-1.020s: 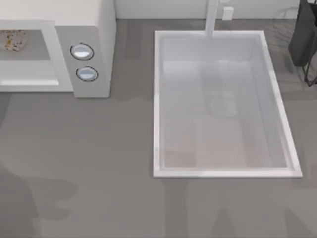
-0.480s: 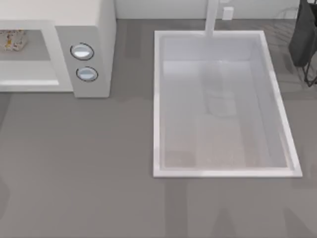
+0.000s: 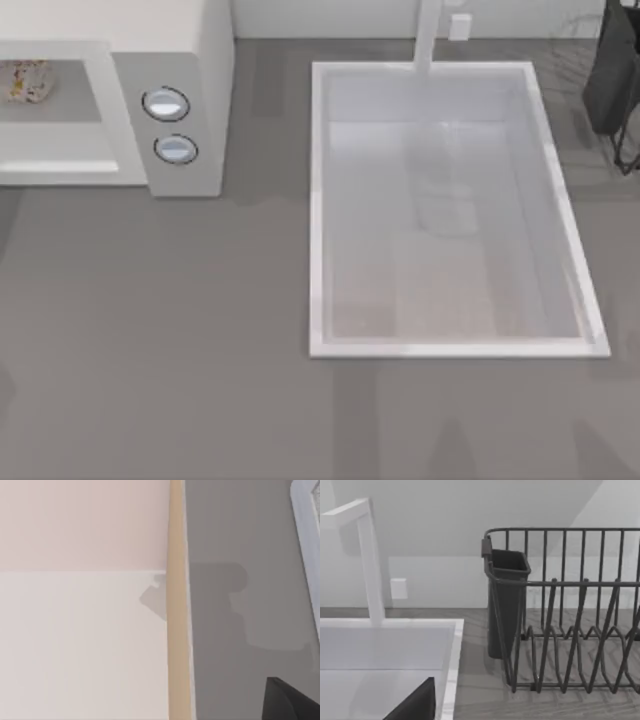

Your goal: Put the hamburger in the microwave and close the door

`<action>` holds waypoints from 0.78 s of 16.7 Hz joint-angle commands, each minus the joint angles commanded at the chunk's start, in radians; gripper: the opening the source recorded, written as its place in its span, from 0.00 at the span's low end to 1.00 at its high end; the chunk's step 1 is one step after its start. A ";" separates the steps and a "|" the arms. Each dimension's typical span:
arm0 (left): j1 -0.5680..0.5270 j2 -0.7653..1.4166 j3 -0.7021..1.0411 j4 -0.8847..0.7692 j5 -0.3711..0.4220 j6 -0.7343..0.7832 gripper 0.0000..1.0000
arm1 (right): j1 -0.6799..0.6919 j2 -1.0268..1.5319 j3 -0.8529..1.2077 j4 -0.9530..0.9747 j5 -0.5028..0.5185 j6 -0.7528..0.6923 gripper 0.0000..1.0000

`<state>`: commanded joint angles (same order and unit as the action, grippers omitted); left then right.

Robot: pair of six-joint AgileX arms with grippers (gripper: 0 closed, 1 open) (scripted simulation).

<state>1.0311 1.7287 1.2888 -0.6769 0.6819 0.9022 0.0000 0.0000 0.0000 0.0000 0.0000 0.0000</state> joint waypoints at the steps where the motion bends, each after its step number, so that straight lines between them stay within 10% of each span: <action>1: 0.002 0.014 -0.028 0.045 -0.002 0.002 0.00 | 0.000 0.000 0.000 0.000 0.000 0.000 1.00; 13: 0.006 0.103 -0.218 0.316 -0.012 0.012 0.00 | 0.000 0.000 0.000 0.000 0.000 0.000 1.00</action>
<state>1.0375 1.8316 1.0712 -0.3607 0.6701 0.9138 0.0000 0.0000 0.0000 0.0000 0.0000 0.0000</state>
